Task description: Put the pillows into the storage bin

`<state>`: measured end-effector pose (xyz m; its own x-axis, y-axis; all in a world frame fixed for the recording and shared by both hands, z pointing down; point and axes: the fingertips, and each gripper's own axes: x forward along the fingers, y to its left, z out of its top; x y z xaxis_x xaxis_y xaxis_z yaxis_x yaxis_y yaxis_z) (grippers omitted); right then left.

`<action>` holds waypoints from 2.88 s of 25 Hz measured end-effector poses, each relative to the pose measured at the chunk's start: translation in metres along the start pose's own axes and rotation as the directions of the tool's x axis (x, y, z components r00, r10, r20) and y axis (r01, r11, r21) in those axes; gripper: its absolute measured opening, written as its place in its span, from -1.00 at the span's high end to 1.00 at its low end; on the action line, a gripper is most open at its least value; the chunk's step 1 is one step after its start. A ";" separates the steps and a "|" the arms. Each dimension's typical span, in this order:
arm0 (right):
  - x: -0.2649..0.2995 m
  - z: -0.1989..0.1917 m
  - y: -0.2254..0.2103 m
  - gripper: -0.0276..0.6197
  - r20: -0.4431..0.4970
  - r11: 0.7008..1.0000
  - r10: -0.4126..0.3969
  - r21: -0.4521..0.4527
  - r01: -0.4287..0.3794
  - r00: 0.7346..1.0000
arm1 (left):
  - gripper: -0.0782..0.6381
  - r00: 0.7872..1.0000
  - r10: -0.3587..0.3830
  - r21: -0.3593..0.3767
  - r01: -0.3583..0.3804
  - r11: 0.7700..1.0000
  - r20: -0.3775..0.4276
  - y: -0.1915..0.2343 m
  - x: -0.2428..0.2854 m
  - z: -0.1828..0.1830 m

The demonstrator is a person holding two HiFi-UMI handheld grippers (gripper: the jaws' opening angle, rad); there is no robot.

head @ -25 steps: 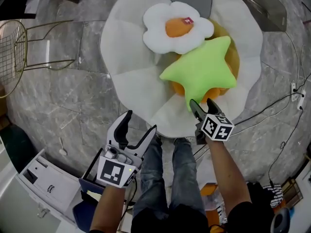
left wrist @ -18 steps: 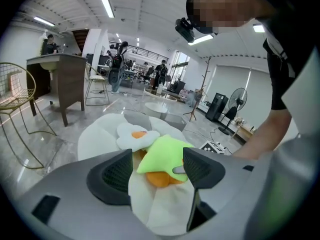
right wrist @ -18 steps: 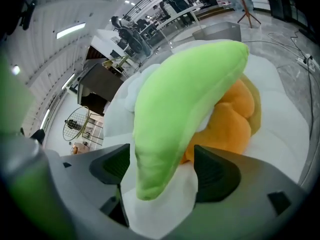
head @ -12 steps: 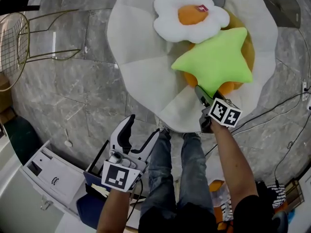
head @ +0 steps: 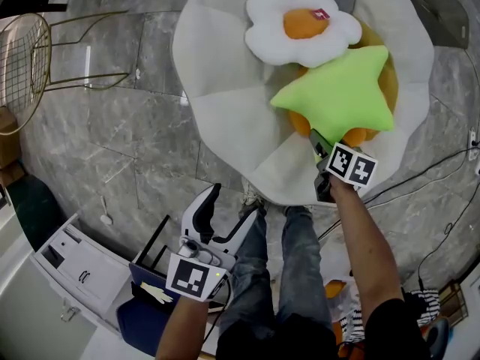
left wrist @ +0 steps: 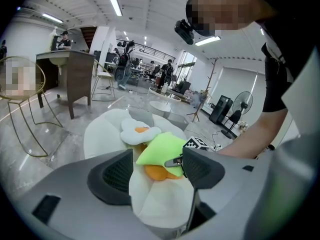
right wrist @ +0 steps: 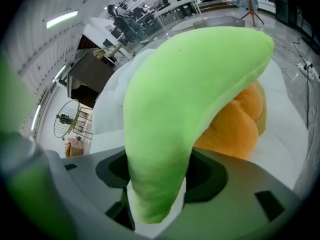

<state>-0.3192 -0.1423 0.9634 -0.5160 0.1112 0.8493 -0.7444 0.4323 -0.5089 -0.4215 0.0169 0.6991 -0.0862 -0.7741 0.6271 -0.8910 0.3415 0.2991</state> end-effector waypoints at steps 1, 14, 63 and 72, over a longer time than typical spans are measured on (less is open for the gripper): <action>-0.003 0.003 0.000 0.04 0.009 1.000 0.009 0.003 -0.009 1.000 | -0.12 1.000 -0.003 0.000 0.003 1.000 -0.001 -0.001 -0.001 -0.001; -0.102 0.021 0.017 0.28 0.133 0.976 0.200 0.060 -0.210 0.971 | -0.11 0.997 -0.081 0.013 0.081 0.997 -0.007 -0.023 0.004 0.010; -0.653 -0.025 0.214 0.23 0.744 0.929 0.358 -0.223 -0.296 0.563 | -0.02 0.541 -0.841 0.622 0.658 0.424 0.002 -0.341 -0.170 0.287; -0.698 -0.086 0.195 0.23 0.876 0.973 0.184 -0.097 -0.211 0.446 | -0.02 0.353 -0.927 0.642 0.742 0.192 -0.131 -0.403 -0.205 0.259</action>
<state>-0.0678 -0.0581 0.2833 -0.7383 -0.6547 0.1622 -0.5742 0.4839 -0.6604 -0.1598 -0.1004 0.2639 0.8535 -0.5197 0.0381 -0.5211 -0.8513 0.0609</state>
